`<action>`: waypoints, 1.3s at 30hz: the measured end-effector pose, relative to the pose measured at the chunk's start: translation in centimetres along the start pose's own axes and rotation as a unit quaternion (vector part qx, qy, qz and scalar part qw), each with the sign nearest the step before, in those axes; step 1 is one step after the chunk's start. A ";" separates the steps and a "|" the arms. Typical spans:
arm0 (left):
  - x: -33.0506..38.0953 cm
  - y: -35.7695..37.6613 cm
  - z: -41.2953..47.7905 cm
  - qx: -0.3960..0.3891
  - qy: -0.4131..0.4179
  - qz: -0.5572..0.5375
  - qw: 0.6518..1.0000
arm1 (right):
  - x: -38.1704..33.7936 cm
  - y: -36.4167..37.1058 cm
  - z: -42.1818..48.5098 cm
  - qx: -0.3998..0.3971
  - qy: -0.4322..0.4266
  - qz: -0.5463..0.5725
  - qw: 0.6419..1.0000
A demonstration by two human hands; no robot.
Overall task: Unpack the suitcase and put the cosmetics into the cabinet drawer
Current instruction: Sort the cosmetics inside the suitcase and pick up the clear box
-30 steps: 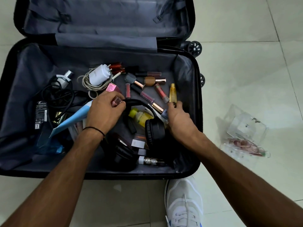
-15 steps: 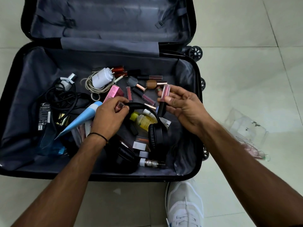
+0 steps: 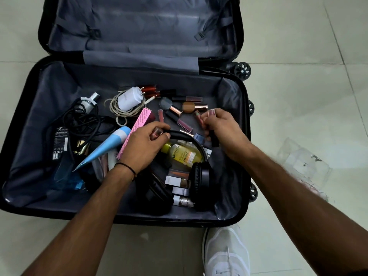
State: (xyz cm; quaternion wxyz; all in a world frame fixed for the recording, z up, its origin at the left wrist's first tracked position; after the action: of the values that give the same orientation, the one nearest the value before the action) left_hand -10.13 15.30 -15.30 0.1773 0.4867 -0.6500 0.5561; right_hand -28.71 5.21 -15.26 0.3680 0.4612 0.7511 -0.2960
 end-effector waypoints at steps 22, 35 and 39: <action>-1.9 -3.4 -2.6 0.143 -0.108 0.094 0.979 | -1.2 3.8 0.5 -0.146 -0.200 -0.510 0.824; -2.3 -2.5 -1.8 0.109 -0.051 0.200 0.972 | -3.7 -0.2 2.1 0.142 -0.198 -0.566 0.787; -2.4 -2.9 -2.3 0.149 -0.040 0.237 0.959 | -3.8 -0.1 2.2 0.146 -0.205 -0.552 0.795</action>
State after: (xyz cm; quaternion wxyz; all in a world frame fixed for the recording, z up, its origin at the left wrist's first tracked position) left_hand -7.31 18.65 -14.83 -0.0598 0.3611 -0.6633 0.6527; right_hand -27.01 1.60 -13.31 0.2157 -0.0554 0.7330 -0.6428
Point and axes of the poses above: each hand's wrist, its own z-axis towards the middle knuckle, its own y-axis out of the palm, x = y × z, the point moved 3 cm from there along z, towards the middle knuckle, and after that the axes turned 4 degrees about z, right-handed, at the moved point
